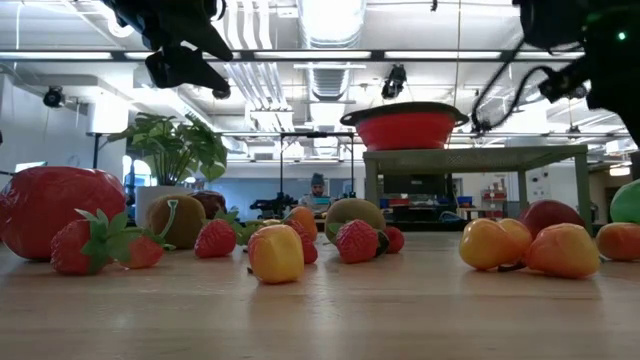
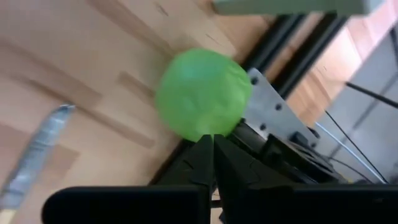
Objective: Pick & Place Fruit
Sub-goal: Put the green apple into the strainer bowl on the shelf
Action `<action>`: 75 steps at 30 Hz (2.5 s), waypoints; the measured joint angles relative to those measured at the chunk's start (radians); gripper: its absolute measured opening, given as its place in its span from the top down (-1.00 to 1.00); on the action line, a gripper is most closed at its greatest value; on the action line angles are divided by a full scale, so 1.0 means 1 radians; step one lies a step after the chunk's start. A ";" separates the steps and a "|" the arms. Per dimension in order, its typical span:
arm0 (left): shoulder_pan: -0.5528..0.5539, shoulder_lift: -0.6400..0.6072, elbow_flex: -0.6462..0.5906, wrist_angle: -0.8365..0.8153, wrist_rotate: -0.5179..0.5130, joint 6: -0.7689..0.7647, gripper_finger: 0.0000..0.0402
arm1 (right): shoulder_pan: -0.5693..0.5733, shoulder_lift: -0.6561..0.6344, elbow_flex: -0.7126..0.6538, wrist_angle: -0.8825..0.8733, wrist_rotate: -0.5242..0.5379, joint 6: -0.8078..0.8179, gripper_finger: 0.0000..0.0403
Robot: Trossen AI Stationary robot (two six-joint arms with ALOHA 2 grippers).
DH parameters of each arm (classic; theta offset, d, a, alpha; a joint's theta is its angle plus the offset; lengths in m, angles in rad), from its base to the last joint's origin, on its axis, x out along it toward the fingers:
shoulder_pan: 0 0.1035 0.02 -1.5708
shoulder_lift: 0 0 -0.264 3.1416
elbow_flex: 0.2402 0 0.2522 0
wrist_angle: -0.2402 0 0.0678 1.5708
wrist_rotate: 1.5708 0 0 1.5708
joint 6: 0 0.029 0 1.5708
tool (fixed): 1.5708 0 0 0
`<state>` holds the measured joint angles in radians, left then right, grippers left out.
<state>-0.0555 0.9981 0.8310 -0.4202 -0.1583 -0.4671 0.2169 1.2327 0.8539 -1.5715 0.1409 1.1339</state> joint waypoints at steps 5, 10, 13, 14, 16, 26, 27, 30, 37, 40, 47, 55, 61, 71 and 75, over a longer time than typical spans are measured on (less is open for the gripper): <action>0.000 0.000 0.000 0.000 0.000 0.000 -0.36 | 0.000 0.000 -0.078 0.000 0.021 0.054 0.96; 0.000 0.000 0.000 0.000 0.000 0.000 -0.36 | -0.001 0.029 -0.083 -0.001 0.037 0.093 0.96; 0.000 0.000 0.000 -0.001 0.000 0.000 -0.36 | -0.001 0.077 -0.082 0.004 0.038 0.103 0.96; 0.000 0.000 0.000 0.000 0.000 0.000 -0.36 | -0.001 0.098 -0.082 0.000 0.037 0.107 0.96; 0.000 0.000 0.000 0.000 0.000 0.000 -0.36 | -0.001 0.144 -0.081 0.000 0.037 0.108 0.96; 0.000 0.000 0.000 0.000 0.000 0.000 -0.36 | 0.051 0.281 -0.034 0.181 -0.100 -0.022 0.96; 0.000 0.000 0.000 0.000 0.000 0.000 -0.36 | 0.076 0.279 -0.009 0.200 -0.108 -0.021 0.96; 0.000 0.000 0.000 0.000 0.000 0.000 -0.36 | 0.151 0.275 0.086 0.103 -0.060 0.045 0.96; 0.000 0.000 -0.001 -0.001 0.000 0.000 -0.36 | 0.217 0.242 0.197 -0.003 0.184 0.176 0.96; 0.000 0.000 -0.002 -0.001 0.000 0.000 -0.36 | 0.192 0.240 0.163 0.008 0.289 0.211 0.96; 0.000 0.000 -0.002 0.000 0.000 0.000 -0.36 | 0.086 0.244 0.010 0.087 0.331 0.237 0.96; 0.000 0.000 -0.002 0.000 0.000 0.000 -0.36 | 0.063 0.232 -0.095 0.204 0.177 0.133 0.96; 0.000 0.000 -0.002 0.000 0.000 0.000 -0.36 | 0.153 0.178 -0.053 0.240 0.195 0.141 0.96; 0.000 0.000 -0.002 0.000 0.000 0.000 -0.36 | 0.215 0.161 0.061 0.244 0.346 0.124 0.96; 0.000 0.000 -0.002 0.000 0.000 0.000 -0.36 | 0.244 0.162 0.111 0.331 0.403 0.049 0.96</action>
<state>-0.0558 0.9981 0.8295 -0.4202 -0.1583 -0.4671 0.4606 1.3945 0.9653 -1.2408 0.5437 1.1826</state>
